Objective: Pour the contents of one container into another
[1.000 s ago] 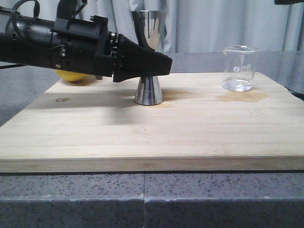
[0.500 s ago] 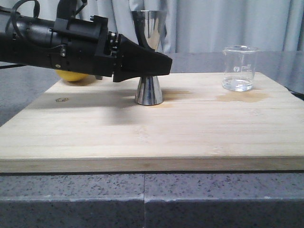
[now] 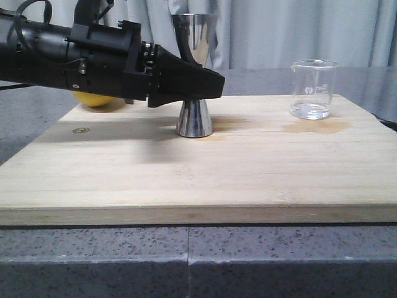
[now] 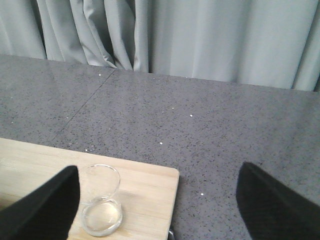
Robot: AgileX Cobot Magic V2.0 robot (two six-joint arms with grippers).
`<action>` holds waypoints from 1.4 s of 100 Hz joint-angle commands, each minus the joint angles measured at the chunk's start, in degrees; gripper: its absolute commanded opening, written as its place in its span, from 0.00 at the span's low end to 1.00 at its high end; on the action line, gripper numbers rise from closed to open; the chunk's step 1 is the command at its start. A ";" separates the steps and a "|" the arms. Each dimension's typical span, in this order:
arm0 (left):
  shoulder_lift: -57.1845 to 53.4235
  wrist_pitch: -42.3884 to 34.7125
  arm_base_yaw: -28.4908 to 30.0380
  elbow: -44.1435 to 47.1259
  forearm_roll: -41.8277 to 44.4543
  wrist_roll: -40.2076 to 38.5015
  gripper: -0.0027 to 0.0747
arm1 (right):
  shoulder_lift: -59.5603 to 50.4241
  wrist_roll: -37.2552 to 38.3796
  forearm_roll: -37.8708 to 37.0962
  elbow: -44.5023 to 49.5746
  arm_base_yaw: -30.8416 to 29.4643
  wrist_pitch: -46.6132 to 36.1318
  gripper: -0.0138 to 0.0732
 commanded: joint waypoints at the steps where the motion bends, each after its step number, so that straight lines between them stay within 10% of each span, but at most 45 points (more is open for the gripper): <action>1: -2.56 6.01 -0.37 -1.54 -4.53 -0.35 0.09 | -0.52 0.03 -1.06 -1.94 0.16 -2.18 0.82; 55: -2.56 6.01 -0.26 -1.54 -4.53 -0.35 0.10 | -0.52 0.03 -1.70 -1.94 0.16 -2.18 0.82; 95: -2.56 6.49 -0.26 -1.54 -4.53 -0.25 0.57 | -0.52 0.03 -1.89 -1.94 0.16 -2.18 0.82; 140: -8.79 -2.06 -0.26 -1.54 4.24 -8.97 0.63 | -0.52 0.03 -1.89 -1.94 0.16 -2.18 0.82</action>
